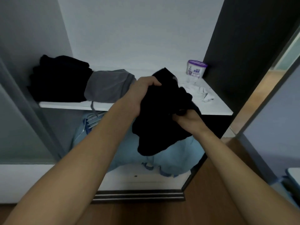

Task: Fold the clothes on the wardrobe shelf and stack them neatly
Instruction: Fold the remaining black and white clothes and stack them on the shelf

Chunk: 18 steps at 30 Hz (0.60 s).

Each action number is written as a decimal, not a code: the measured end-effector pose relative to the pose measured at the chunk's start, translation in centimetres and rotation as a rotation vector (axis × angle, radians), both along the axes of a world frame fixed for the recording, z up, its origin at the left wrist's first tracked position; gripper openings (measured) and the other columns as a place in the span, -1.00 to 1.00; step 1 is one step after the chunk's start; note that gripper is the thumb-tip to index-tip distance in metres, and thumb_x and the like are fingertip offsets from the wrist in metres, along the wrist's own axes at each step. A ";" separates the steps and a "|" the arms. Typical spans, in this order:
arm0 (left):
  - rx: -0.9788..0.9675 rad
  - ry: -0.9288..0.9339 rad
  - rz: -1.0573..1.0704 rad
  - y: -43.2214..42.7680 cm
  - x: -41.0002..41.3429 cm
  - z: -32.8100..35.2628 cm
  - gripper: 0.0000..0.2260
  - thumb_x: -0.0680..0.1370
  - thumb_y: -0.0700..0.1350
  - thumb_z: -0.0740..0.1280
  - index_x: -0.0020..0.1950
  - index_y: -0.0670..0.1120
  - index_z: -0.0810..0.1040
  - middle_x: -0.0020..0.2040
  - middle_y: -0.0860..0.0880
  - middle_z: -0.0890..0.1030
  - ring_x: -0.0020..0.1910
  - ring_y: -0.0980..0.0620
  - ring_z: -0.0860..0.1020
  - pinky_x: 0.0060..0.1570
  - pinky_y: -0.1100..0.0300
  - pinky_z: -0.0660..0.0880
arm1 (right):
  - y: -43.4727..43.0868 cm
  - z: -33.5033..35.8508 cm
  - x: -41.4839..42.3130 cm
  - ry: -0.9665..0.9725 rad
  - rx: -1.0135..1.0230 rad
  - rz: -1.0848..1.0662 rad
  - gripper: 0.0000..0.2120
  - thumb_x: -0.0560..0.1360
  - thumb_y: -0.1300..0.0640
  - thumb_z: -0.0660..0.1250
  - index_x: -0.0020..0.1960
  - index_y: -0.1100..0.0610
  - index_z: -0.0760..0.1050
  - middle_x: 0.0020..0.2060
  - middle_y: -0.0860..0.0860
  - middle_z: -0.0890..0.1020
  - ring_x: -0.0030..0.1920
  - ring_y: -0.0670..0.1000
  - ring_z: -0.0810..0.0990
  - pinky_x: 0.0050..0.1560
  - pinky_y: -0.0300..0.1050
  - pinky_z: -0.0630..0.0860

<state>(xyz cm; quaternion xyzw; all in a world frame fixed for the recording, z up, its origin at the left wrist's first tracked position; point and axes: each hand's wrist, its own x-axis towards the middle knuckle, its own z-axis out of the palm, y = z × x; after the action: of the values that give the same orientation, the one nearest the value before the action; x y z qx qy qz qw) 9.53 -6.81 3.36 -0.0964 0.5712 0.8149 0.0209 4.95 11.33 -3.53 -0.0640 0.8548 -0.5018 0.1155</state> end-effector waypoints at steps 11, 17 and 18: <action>0.114 -0.137 0.009 -5.7 8.8 -8.5 -0.78 0.38 -0.10 0.30 -0.48 -0.03 0.55 -0.47 -0.03 0.52 -0.54 0.00 0.51 -0.47 0.29 0.45 | -4.9 -5.2 9.5 0.129 -0.292 0.058 -0.48 0.57 0.40 0.24 0.45 0.05 0.30 -0.27 0.18 0.57 -0.22 0.04 0.56 -0.08 0.07 0.59; -0.025 -0.130 0.029 -6.3 10.5 -10.3 -0.88 0.27 -0.05 0.38 -0.47 -0.01 0.61 -0.40 -0.05 0.58 -0.46 0.00 0.56 -0.43 0.28 0.48 | -5.7 -7.6 12.2 0.167 -0.062 0.399 -0.68 0.48 0.49 0.32 -0.23 0.08 0.52 -0.32 -0.04 0.58 -0.27 -0.13 0.54 -0.09 -0.23 0.42; -0.060 -0.121 0.033 -6.5 10.7 -10.4 -0.87 0.29 -0.05 0.38 -0.47 0.00 0.61 -0.41 -0.04 0.59 -0.46 0.01 0.56 -0.44 0.29 0.47 | -5.7 -7.9 12.2 0.176 -0.012 0.397 -0.73 0.48 0.48 0.32 -0.24 0.14 0.52 -0.27 -0.01 0.55 -0.21 -0.11 0.51 -0.07 -0.20 0.40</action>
<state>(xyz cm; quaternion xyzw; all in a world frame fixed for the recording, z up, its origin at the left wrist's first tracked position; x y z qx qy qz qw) 20.21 -13.34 -7.03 -0.1556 0.5913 0.7903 0.0391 17.16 5.66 -11.40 -0.2753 0.8291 -0.4670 0.1367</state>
